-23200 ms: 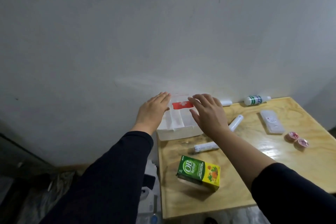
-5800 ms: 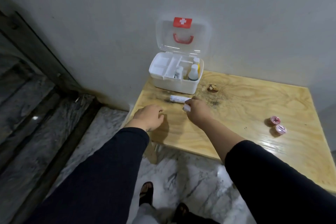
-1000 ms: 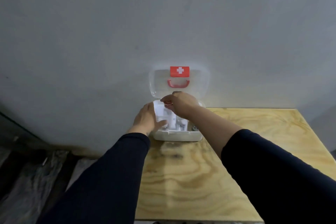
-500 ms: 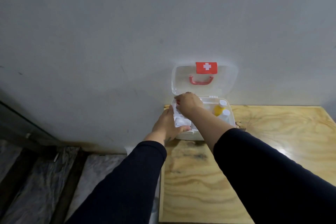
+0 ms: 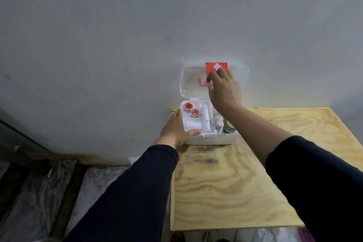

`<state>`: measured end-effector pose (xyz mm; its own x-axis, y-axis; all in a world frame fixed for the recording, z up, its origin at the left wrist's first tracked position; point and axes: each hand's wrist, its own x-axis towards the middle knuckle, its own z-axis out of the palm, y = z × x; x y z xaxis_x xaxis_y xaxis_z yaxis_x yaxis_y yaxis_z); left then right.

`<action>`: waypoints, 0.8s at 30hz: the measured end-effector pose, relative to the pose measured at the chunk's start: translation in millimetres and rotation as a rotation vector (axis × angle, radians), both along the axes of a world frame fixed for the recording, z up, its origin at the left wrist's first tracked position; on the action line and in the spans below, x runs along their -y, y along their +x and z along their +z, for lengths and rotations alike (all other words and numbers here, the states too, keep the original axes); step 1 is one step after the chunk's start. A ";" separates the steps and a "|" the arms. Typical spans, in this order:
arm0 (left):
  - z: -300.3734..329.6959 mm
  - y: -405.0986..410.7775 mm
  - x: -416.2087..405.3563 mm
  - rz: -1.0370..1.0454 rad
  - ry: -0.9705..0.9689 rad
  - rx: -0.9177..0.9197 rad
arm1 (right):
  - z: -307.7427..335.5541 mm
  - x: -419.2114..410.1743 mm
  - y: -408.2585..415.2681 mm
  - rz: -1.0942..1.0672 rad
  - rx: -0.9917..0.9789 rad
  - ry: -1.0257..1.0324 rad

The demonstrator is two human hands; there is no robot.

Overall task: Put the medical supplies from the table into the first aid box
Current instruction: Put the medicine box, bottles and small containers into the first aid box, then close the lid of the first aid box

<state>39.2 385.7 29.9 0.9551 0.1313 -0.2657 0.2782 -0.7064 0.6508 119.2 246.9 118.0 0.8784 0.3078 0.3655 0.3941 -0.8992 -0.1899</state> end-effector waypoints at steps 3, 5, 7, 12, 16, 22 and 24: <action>1.6 -1.0 0.4 -0.002 0.013 0.007 | 9.4 14.4 7.6 -0.058 0.154 -0.008; 0.0 -0.2 0.0 -0.009 0.020 0.006 | 13.1 19.7 14.1 -0.040 0.155 -0.017; -3.7 2.1 -1.0 -0.006 0.029 0.007 | 14.9 21.7 19.9 -0.013 0.084 -0.022; -10.9 4.9 -3.1 0.019 0.051 -0.006 | 10.0 22.8 21.2 -0.025 0.111 -0.041; 9.2 2.1 2.6 0.033 0.077 0.021 | 6.2 31.5 6.7 -0.002 0.187 -0.092; 62.1 -6.2 14.3 0.154 0.266 0.387 | -6.2 55.3 -27.1 0.049 0.282 -0.163; 74.9 -8.7 19.2 0.130 0.305 0.453 | -13.5 62.3 -40.4 0.066 0.289 -0.172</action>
<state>30.5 366.5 104.7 0.9356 0.2625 0.2359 0.1159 -0.8598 0.4972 78.8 184.6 104.4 0.7223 0.4394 0.5340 0.4679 -0.8791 0.0904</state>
